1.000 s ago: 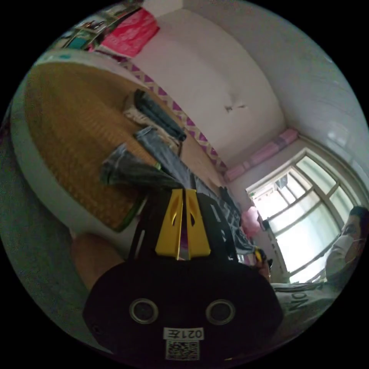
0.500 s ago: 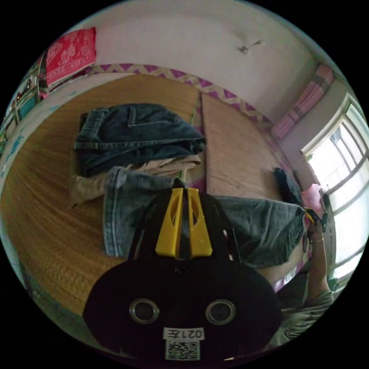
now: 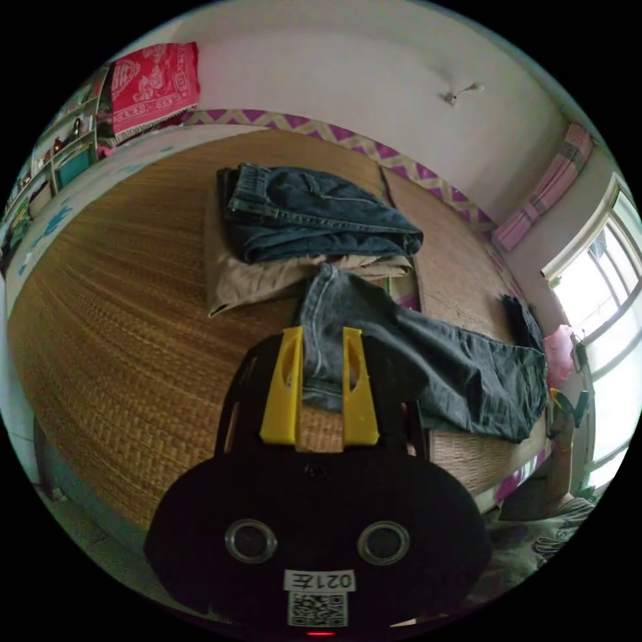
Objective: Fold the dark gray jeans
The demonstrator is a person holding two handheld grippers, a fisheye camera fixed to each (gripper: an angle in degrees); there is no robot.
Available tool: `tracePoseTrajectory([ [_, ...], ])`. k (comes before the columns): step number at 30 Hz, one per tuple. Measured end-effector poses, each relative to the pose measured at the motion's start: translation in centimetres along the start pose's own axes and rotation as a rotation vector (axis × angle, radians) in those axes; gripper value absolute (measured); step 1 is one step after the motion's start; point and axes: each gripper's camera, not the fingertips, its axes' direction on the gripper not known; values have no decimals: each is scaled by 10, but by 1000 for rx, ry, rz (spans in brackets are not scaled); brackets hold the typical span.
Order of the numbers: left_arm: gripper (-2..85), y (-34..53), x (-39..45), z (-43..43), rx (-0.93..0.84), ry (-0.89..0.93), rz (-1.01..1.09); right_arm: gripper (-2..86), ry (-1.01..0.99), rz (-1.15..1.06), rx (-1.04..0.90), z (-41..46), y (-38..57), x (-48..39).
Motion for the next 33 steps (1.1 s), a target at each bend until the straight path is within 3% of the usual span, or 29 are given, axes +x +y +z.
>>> tracePoseTrajectory([
  [5, 52, -16, -1, 29, -74, 51, 39, 11, -35, -54, -70, 57, 43, -33],
  [11, 4, -35, 12, -14, -17, 87, 149, 4, -68, -147, -152, 101, 76, -67],
  [16, 10, -34, -6, 44, -200, 9, 144, 8, 145, -313, -248, 161, 98, -98],
  [18, 16, -30, -17, 53, -145, 61, 95, 23, 317, -367, -313, 198, 113, -100],
  [23, 26, -23, -35, 56, -88, 164, 23, 36, 329, -366, -286, 217, 132, -98],
  [27, 12, -4, -56, 37, 117, 277, -113, 39, 340, -366, -286, 228, 143, -98],
  [30, 39, 10, -56, 41, 121, 377, -141, 40, 359, -379, -284, 233, 152, -99],
  [33, 62, 27, -46, 51, 103, 355, -198, 40, 362, -370, -281, 236, 158, -98],
])
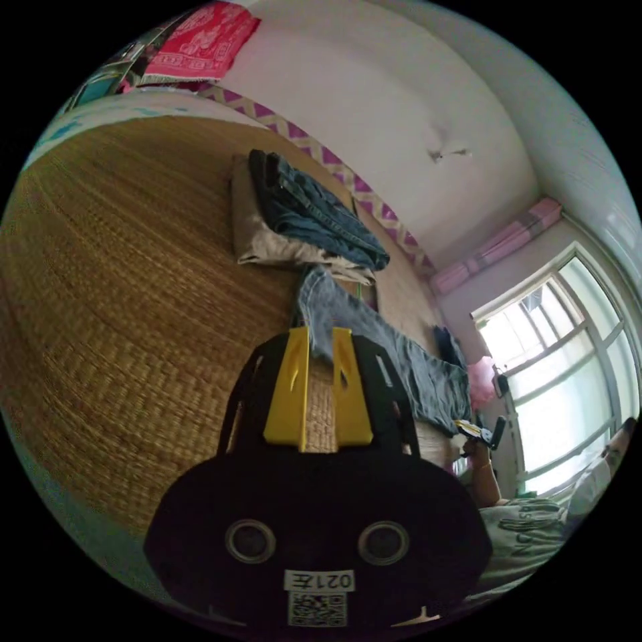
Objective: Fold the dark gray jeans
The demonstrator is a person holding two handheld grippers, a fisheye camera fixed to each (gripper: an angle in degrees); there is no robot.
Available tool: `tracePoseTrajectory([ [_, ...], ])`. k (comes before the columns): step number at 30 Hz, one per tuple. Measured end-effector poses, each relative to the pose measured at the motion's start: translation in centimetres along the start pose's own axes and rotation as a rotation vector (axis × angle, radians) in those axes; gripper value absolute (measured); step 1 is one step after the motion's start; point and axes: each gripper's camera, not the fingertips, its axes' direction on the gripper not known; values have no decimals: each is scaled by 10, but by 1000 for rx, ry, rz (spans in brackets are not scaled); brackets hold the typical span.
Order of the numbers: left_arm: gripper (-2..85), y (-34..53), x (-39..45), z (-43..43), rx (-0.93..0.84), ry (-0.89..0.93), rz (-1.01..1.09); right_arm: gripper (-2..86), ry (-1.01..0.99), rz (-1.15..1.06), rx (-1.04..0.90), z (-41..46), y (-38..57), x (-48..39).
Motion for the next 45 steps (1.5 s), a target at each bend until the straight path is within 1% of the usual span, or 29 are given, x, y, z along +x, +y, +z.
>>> tracePoseTrajectory([
  [3, 93, 18, 1, 17, -26, -11, -126, 39, -14, 19, 1, 2, 5, 3],
  [4, 102, 22, 3, 21, -26, -10, -138, 39, -18, 21, 1, 2, 6, 4],
  [6, 123, 28, 16, 32, 16, -37, -171, 39, -31, 33, 2, 2, 11, 7],
  [8, 125, 30, 24, 42, 28, -70, -219, 38, -36, 39, 3, 1, 14, 10],
  [10, 105, 30, 30, 57, 26, -129, -278, 36, -41, 46, 3, 0, 17, 12],
  [11, 76, 32, 34, 65, 41, -164, -306, 34, -46, 54, 5, -2, 19, 14],
  [12, 54, 34, 38, 74, 50, -154, -310, 32, -58, 65, 8, -3, 22, 16],
  [15, 26, 42, 47, 92, 55, -112, -322, 25, -64, 80, 14, -8, 28, 21],
  [19, 6, 61, 59, 102, 89, -20, -364, 21, -41, 69, 12, -15, 34, 23],
  [21, 0, 76, 81, 102, 139, 39, -350, 19, -48, 72, 13, -21, 39, 29],
  [22, -1, 80, 90, 101, 147, 40, -339, 18, -54, 75, 13, -22, 40, 31],
  [25, -4, 92, 154, 94, 184, 26, -190, 13, -102, 100, 16, -31, 46, 47],
  [27, -6, 106, 226, 91, 212, 19, -16, 7, -139, 119, 20, -39, 51, 60],
  [28, -6, 111, 246, 91, 217, 16, 28, 6, -146, 121, 23, -41, 52, 63],
  [29, -7, 121, 289, 95, 218, 19, 125, 2, -155, 116, 35, -47, 56, 66],
  [30, -8, 134, 332, 103, 205, 22, 219, -1, -170, 92, 57, -56, 60, 67],
  [31, -8, 140, 353, 109, 195, 19, 261, -2, -173, 84, 70, -61, 63, 67],
  [33, -9, 172, 433, 145, 139, 25, 400, -5, -153, 78, 124, -83, 78, 66],
  [34, -9, 180, 452, 156, 122, 28, 433, -5, -152, 76, 139, -89, 83, 66],
  [36, -8, 220, 519, 210, 62, 22, 547, -5, -166, 73, 189, -113, 103, 67],
  [37, -8, 230, 534, 226, 47, 18, 570, -5, -170, 75, 197, -118, 109, 68],
  [39, -8, 272, 582, 290, -31, 20, 629, -6, -179, 89, 229, -138, 131, 72],
  [40, -9, 283, 591, 307, -50, 20, 638, -6, -182, 94, 235, -142, 137, 74],
  [41, -9, 305, 608, 342, -93, 8, 655, -6, -189, 104, 241, -149, 149, 77],
  [43, -9, 338, 626, 395, -163, -47, 682, -6, -203, 125, 247, -158, 166, 84],
  [45, -9, 379, 637, 463, -312, -159, 713, -6, -221, 160, 256, -167, 188, 96],
])
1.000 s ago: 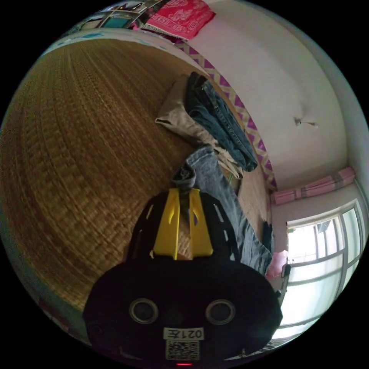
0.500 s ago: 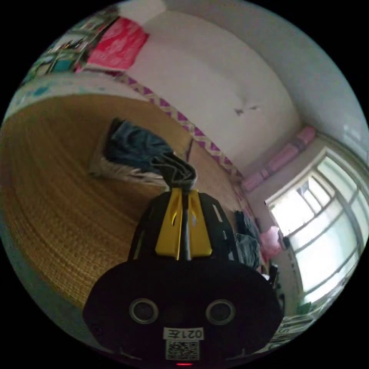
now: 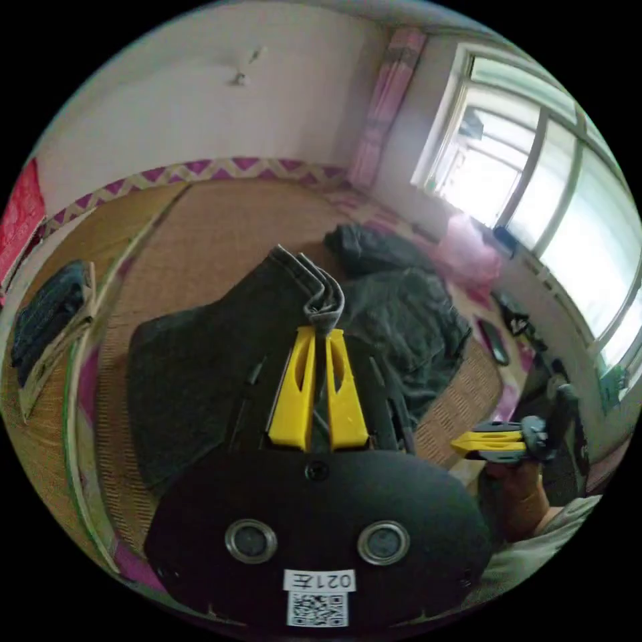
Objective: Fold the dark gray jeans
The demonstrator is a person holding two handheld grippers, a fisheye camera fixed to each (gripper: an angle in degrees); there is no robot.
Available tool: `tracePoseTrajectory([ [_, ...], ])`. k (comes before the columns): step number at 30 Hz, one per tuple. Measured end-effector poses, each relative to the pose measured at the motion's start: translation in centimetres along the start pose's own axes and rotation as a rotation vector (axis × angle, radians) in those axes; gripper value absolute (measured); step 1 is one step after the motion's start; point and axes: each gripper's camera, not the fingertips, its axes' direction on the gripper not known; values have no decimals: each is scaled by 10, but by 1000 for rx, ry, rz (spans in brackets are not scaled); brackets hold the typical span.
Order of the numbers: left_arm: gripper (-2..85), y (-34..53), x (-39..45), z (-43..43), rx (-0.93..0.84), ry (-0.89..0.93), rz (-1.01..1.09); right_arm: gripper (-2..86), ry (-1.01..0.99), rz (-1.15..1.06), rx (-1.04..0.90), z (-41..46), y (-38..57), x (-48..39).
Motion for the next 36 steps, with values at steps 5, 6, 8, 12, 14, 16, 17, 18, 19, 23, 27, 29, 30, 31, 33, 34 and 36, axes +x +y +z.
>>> tracePoseTrajectory([
  [5, -8, 5, 53, 18, 75, -45, 27, -4, -17, 77, 35, -32, 29, 35],
  [6, -8, 5, 68, 20, 93, -52, 51, -4, -17, 101, 52, -39, 34, 46],
  [8, -6, 7, 89, 36, 64, -47, 92, -1, -18, 130, 74, -49, 38, 61],
  [12, 11, 18, 117, 70, 16, -71, 131, 32, 36, 243, 177, -77, 36, 101],
  [14, 31, 20, 122, 68, 19, -12, 124, 70, 86, 350, 254, -95, 34, 127],
  [16, 61, 22, 126, 70, 0, 94, 141, 105, 140, 477, 316, -109, 32, 160],
  [17, 78, 25, 125, 71, 4, 152, 133, 127, 160, 542, 329, -114, 28, 183],
  [18, 85, 28, 123, 69, 25, 197, 129, 146, 174, 610, 334, -117, 24, 207],
  [19, 89, 31, 122, 66, 41, 213, 126, 156, 185, 639, 338, -117, 21, 219],
  [23, 52, 56, 114, 34, 199, 316, 161, 176, 179, 796, 408, -118, 7, 280],
  [27, 43, 82, 103, 1, 253, 309, 169, 150, 144, 901, 441, -95, -14, 325],
  [29, 37, 94, 94, -9, 255, 319, 176, 131, 122, 939, 446, -85, -21, 338],
  [30, 29, 102, 86, -14, 247, 300, 167, 115, 95, 953, 449, -76, -23, 344],
  [31, 24, 106, 81, -17, 241, 287, 160, 104, 81, 968, 451, -73, -22, 346],
  [33, 4, 125, 60, -29, 244, 263, 140, 54, 15, 958, 524, -72, -23, 334],
  [34, 1, 131, 53, -32, 245, 261, 134, 51, 32, 913, 537, -75, -31, 322],
  [36, -6, 151, 24, -41, 232, 236, 87, 43, 232, 636, 496, -80, -92, 238],
])
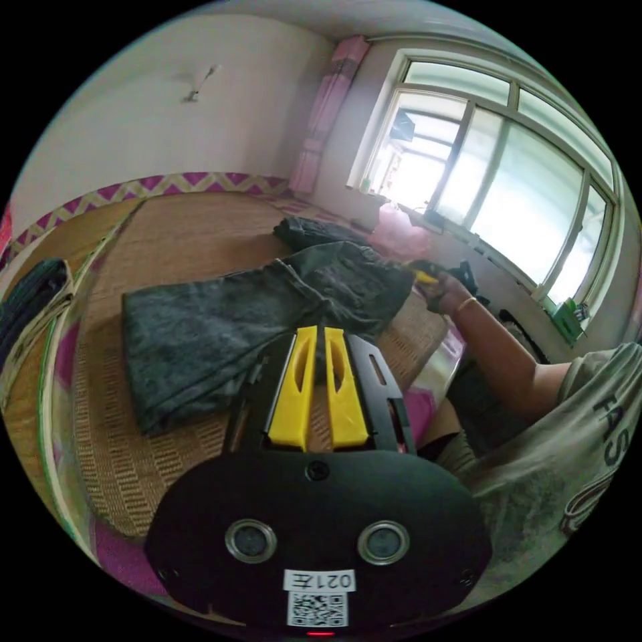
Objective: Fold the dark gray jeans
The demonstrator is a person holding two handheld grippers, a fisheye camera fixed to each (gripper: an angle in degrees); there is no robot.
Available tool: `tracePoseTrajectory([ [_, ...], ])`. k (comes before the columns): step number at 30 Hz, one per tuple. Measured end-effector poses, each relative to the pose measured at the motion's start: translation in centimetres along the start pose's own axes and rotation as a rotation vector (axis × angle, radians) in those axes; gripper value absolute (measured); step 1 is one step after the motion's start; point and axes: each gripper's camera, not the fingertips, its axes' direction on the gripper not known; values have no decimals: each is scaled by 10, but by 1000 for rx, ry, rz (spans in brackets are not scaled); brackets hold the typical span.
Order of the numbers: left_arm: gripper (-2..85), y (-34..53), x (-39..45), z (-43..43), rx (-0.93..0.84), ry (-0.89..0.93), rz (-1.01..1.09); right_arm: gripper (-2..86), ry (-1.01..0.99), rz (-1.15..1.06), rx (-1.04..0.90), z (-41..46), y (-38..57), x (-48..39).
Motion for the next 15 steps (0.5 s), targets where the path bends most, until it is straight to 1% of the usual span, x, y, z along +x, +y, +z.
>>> tracePoseTrajectory([
  [1, -7, 4, -6, -4, -6, -7, -11, 42, 28, -88, 4, 0, 3, -32],
  [3, -9, 22, -31, -23, -11, -7, -54, 41, 69, -403, -2, 16, 32, -161],
  [4, -9, 26, -37, -28, -9, -5, -68, 41, 70, -468, -5, 22, 43, -189],
  [6, -9, 42, -63, -47, 15, -4, -123, 41, 74, -714, -10, 54, 101, -300],
  [7, -10, 45, -69, -52, 24, -5, -139, 41, 71, -766, -12, 64, 119, -324],
  [9, -10, 61, -95, -71, 52, -5, -198, 41, 29, -942, -38, 111, 197, -407],
  [10, -10, 64, -102, -76, 57, -3, -212, 41, 16, -973, -47, 125, 217, -423],
  [11, -10, 71, -115, -84, 64, 1, -237, 42, -15, -1014, -83, 156, 257, -450],
  [12, -10, 77, -127, -93, 64, -2, -259, 42, -34, -1054, -147, 196, 298, -471],
  [13, -10, 80, -133, -97, 63, -5, -268, 42, -32, -1071, -188, 218, 319, -478],
  [15, -10, 91, -157, -114, 59, -22, -297, 42, 22, -1116, -388, 317, 398, -484],
])
